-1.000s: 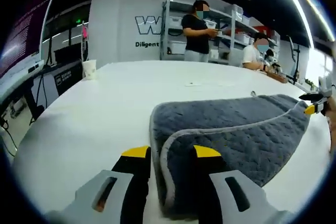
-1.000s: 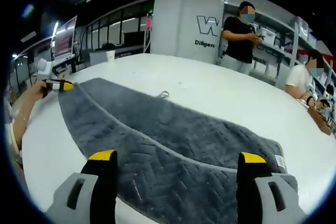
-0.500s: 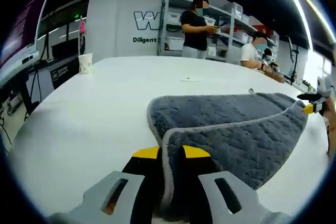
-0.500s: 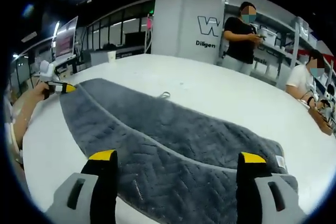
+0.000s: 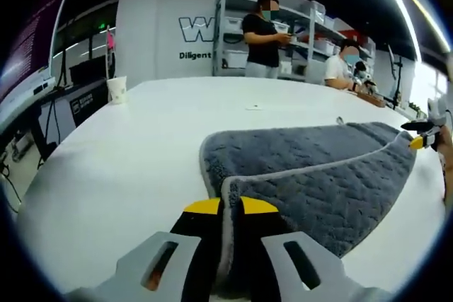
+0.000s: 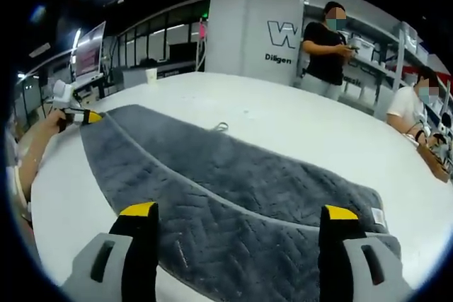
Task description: Open the folded towel by lifting each exposed corner and separating the folded layers until the towel lies flat within the target outline without major curled edges
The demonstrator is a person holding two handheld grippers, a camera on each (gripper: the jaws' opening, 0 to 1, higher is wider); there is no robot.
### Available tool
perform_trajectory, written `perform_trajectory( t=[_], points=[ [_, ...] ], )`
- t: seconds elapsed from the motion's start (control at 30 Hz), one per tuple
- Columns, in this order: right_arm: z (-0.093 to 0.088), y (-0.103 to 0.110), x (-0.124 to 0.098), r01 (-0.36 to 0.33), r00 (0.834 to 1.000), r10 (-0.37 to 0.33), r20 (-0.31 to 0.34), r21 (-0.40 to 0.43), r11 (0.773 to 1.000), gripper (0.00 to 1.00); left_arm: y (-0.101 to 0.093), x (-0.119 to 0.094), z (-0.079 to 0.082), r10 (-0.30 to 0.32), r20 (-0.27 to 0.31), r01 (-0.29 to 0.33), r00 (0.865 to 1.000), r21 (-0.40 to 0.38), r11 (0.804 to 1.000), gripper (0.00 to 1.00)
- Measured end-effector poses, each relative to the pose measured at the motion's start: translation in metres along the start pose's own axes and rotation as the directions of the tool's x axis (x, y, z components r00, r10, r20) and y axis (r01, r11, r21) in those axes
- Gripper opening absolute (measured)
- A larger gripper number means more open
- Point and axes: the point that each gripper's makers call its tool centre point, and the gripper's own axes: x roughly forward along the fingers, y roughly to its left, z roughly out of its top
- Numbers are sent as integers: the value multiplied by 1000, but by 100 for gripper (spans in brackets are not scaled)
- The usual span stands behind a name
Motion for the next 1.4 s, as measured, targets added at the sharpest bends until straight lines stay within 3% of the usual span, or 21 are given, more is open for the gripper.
perform_trajectory(
  t=[0.3,0.87,1.1,1.27,1.4],
  points=[
    [0,-2,0,4,1000,-4,-1,5,1000,94,29,-11,-1,80,0,-80,997,-14,997,6],
    [0,-2,-1,-4,1000,4,6,12,1000,95,72,-31,-6,237,-19,-238,971,-15,971,6],
    [0,-2,-2,-4,1000,4,4,15,1000,95,90,-40,-6,332,-30,-331,943,33,943,6],
    [0,-3,-2,-3,1000,3,6,19,1000,95,97,-42,-7,362,-39,-361,931,38,932,8],
    [-1,-1,-3,-5,1000,5,6,19,1000,95,103,-46,-8,415,-56,-412,908,60,909,23]
  ],
)
